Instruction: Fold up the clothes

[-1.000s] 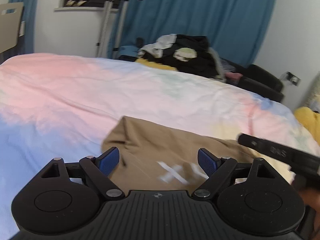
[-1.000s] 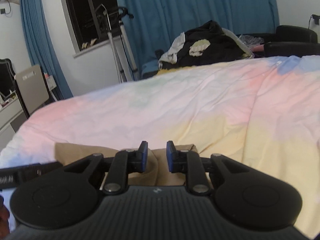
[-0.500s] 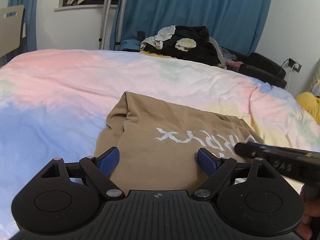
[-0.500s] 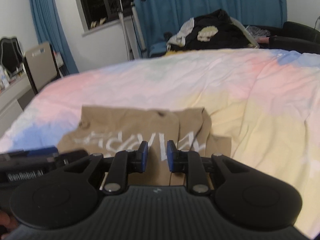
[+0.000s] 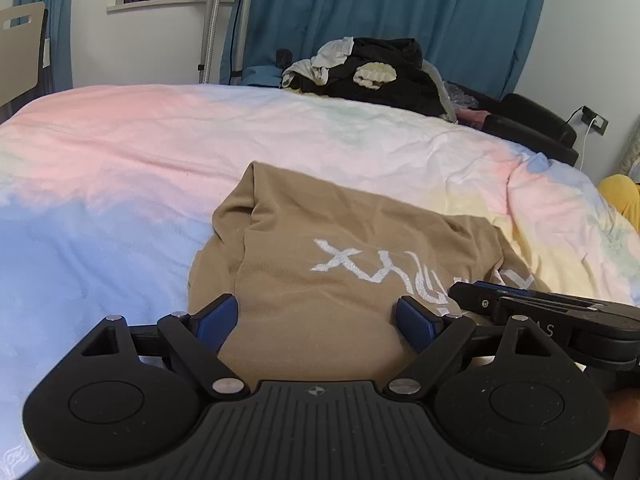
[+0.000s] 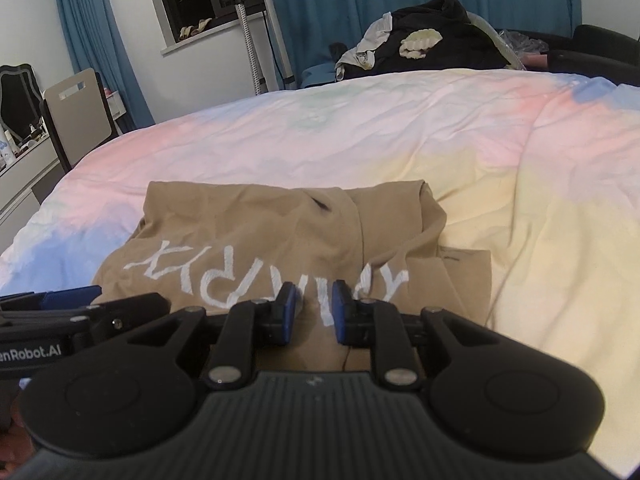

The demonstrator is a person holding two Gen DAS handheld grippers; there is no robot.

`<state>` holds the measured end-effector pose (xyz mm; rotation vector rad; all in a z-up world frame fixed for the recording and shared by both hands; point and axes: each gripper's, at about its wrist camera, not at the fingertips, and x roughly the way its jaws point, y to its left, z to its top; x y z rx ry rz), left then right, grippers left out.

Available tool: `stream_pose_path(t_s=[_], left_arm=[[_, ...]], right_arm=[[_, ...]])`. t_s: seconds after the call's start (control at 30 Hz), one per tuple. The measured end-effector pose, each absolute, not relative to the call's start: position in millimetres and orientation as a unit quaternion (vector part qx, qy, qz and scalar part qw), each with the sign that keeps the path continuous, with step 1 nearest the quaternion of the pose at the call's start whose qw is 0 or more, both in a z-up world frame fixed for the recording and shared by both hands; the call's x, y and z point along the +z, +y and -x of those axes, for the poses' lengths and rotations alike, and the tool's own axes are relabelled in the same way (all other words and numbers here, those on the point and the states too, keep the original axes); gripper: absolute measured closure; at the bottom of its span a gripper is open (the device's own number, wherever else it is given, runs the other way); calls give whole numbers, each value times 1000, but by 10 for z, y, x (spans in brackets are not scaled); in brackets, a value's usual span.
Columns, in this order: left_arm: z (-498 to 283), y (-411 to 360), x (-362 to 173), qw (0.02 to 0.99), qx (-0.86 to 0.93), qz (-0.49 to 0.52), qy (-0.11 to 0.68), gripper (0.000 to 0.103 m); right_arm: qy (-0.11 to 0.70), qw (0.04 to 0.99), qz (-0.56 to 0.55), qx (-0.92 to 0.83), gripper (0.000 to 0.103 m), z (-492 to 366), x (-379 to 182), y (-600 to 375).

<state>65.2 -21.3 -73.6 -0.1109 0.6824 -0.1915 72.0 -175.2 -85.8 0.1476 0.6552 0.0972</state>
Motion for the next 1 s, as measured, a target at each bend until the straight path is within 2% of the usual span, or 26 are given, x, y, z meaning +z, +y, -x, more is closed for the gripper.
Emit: stream_pose_path(t_s=[0.13,0.3,0.37,0.7,1.0], left_arm=[[-507,-183,-544,942,-95,67,314,14],[-175,-158,-293,957,-94,76,265,12],[-41,-172,-250,960,-99,69,252,11],[251,-102,-140,967,-100,63,227,7],[175,15,-189,951,-121,120,257,5]], right_arm=[[310,945,-89,54,76,-576,-711,-1806],[271,955,-101,62,75,-276,-411,-1829],[258,958,-112,61,70,-145,-312,-1823],[204,972,-100,61,68,275,-7,-1709],[204,967,-133,74,44,301,125,-1758]])
